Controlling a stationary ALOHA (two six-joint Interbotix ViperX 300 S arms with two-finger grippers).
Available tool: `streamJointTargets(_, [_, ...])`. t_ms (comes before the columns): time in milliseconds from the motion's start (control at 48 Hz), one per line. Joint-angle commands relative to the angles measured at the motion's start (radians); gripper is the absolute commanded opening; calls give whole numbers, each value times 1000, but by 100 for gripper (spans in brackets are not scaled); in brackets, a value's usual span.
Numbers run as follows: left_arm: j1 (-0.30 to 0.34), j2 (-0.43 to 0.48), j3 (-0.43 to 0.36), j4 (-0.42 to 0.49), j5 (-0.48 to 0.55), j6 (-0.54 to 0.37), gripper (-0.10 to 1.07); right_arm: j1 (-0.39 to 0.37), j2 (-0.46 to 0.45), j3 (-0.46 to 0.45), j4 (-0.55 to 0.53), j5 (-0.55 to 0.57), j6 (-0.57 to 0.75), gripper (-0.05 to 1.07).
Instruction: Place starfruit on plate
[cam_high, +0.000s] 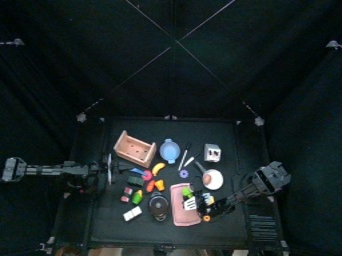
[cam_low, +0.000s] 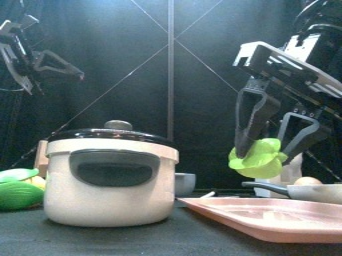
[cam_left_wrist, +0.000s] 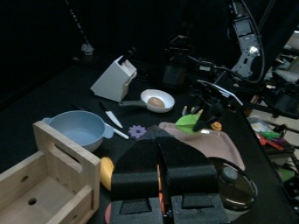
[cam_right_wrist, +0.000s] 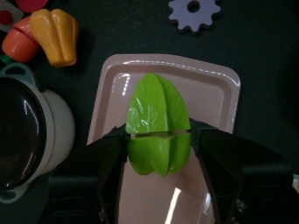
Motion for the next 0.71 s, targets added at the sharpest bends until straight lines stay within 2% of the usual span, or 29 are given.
streamJointTargets(0, [-2,3,-25,-2,-11,-2,-2,12,3,-52,15,46,3,60])
streamJointTargets(375, [-2,3,-23,-12,-11,0,-2,11,86,-97,69,55,5,60])
streamJointTargets(688, [-2,3,-23,-12,-11,0,-2,6,103,-107,66,55,3,63])
